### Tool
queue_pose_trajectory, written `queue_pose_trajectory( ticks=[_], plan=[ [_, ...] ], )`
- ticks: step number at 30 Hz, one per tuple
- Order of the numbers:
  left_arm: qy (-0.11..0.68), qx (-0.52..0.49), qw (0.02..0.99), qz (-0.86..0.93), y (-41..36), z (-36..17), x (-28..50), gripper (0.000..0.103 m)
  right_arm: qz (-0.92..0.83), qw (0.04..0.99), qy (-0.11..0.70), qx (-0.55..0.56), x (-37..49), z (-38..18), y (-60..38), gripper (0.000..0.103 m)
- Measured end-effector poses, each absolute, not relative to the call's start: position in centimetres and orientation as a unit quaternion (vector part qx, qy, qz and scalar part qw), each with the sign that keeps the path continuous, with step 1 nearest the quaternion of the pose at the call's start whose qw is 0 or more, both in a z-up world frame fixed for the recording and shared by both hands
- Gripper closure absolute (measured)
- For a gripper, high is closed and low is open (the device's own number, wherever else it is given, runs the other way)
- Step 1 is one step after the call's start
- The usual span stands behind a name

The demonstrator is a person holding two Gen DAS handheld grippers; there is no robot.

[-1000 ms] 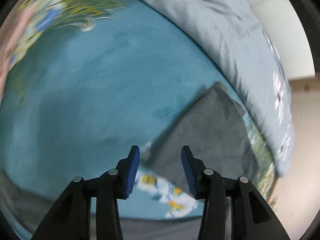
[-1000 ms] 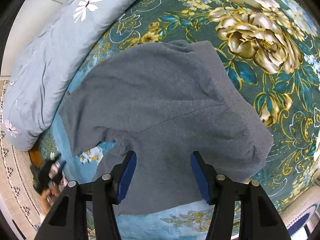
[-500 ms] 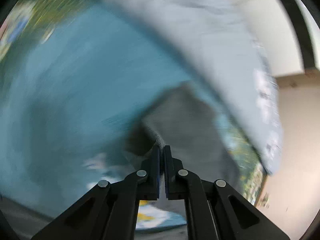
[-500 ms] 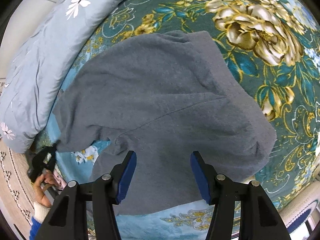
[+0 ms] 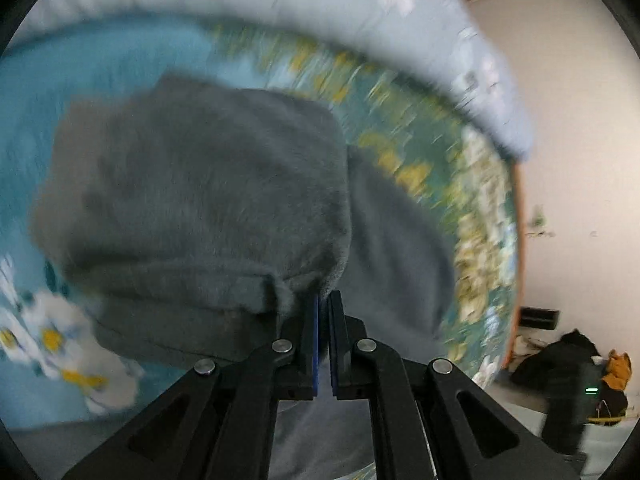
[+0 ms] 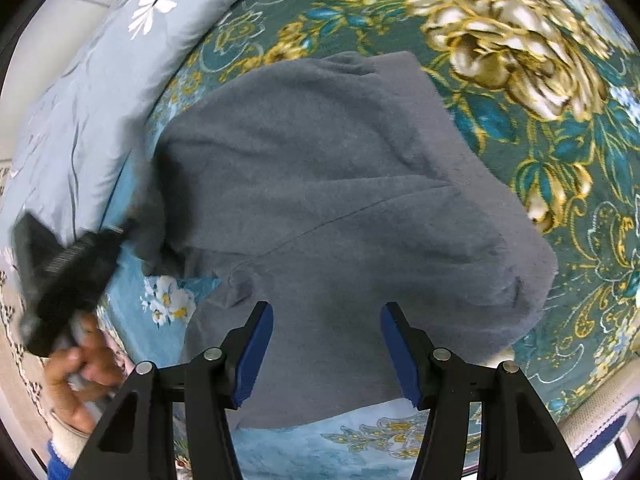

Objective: Fold clothes

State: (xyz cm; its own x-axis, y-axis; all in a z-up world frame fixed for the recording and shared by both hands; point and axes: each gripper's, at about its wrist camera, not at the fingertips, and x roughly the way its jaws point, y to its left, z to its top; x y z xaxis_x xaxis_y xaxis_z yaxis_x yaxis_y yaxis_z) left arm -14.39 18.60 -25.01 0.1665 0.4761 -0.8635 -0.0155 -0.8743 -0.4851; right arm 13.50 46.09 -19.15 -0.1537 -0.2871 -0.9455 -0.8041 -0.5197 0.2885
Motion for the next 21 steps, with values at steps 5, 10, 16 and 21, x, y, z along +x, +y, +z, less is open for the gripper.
queue_pose_trajectory(
  ticks=[5, 10, 16, 21],
  plan=[
    [-0.219, -0.749, 0.184, 0.598, 15.8, -25.3, -12.8, 0.082, 0.613, 0.219, 0.448, -0.613, 14.1, -19.5, 46.9, 0.043],
    [-0.350, -0.682, 0.132, 0.629, 7.3, -23.0, -13.2, 0.050, 0.611, 0.216, 0.452, -0.613, 13.7, -20.2, 46.6, 0.043],
    [-0.443, -0.677, -0.050, 0.586, -1.8, -28.0, -12.7, 0.049, 0.607, 0.211, 0.463, -0.610, 13.2, -21.0, 46.2, 0.043],
    [-0.449, -0.675, -0.060, 0.583, -2.3, -29.3, -12.8, 0.061, 0.614, 0.209, 0.455, -0.610, 12.9, -20.4, 46.4, 0.043]
  ],
)
